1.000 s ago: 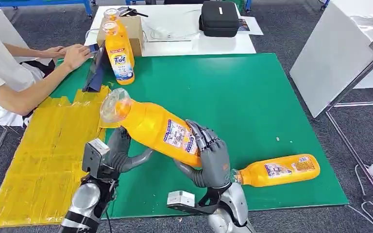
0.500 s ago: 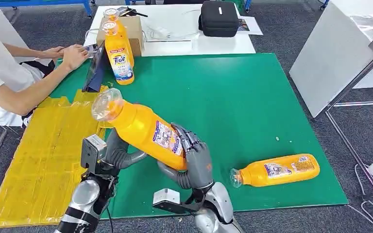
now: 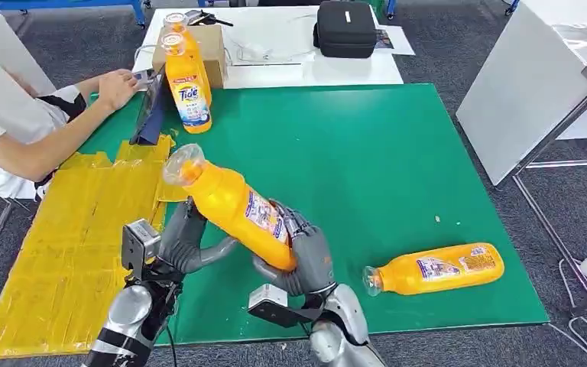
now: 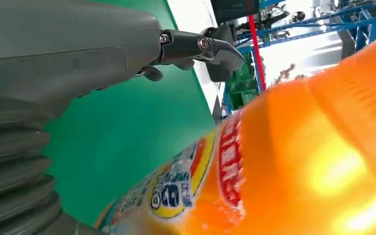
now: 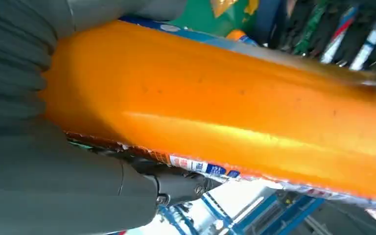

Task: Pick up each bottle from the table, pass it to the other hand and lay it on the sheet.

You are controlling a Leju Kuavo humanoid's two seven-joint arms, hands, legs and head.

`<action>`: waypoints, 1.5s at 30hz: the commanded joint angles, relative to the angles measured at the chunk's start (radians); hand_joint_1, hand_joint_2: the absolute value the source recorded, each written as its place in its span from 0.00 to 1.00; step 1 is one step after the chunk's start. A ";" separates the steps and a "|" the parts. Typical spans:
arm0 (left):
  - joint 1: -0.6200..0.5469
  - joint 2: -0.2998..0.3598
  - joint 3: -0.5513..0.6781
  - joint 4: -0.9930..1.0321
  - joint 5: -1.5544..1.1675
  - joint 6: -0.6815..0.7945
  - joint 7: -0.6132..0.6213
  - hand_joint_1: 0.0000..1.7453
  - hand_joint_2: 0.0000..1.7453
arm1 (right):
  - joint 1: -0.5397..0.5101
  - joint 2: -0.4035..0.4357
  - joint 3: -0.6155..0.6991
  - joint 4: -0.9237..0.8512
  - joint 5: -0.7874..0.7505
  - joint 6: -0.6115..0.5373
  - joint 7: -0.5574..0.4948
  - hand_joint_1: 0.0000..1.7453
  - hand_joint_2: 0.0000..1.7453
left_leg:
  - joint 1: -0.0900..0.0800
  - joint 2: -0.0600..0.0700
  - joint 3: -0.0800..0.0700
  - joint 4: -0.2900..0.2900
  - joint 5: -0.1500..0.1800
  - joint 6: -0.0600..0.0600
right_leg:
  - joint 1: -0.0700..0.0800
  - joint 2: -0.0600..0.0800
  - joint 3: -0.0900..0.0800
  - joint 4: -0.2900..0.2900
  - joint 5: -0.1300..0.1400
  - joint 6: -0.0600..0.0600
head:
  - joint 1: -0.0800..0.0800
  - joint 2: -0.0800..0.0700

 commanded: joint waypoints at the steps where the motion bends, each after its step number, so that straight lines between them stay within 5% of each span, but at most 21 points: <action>1: -0.026 0.015 -0.014 0.036 0.002 -0.002 0.000 0.00 1.00 | 0.008 -0.036 -0.077 -0.059 -0.011 0.000 -0.007 1.00 1.00 | 0.001 -0.002 0.005 0.000 -0.002 -0.001 | 0.001 0.002 0.005 0.000 -0.002 -0.003 | 0.000 0.000; 43: -0.051 0.022 -0.037 0.053 0.042 -0.061 -0.011 0.00 1.00 | -0.122 -0.021 0.153 0.283 0.116 0.139 0.025 1.00 1.00 | 0.003 -0.003 0.010 0.001 -0.004 -0.002 | 0.002 0.003 0.010 0.000 -0.004 -0.005 | 0.000 0.000; 44: -0.048 0.016 -0.030 0.052 0.046 -0.054 -0.012 0.11 1.00 | -0.119 -0.020 0.152 0.282 0.115 0.136 0.025 1.00 1.00 | 0.003 -0.003 0.010 0.000 -0.004 -0.002 | 0.002 0.003 0.011 -0.001 -0.004 -0.005 | 0.000 0.000; 45: -0.046 0.015 -0.029 0.049 0.046 -0.052 -0.012 1.00 1.00 | -0.116 -0.020 0.154 0.278 0.115 0.135 0.022 1.00 1.00 | 0.001 -0.002 0.004 -0.001 -0.001 -0.001 | 0.001 0.000 0.005 -0.001 -0.002 -0.002 | 0.000 0.000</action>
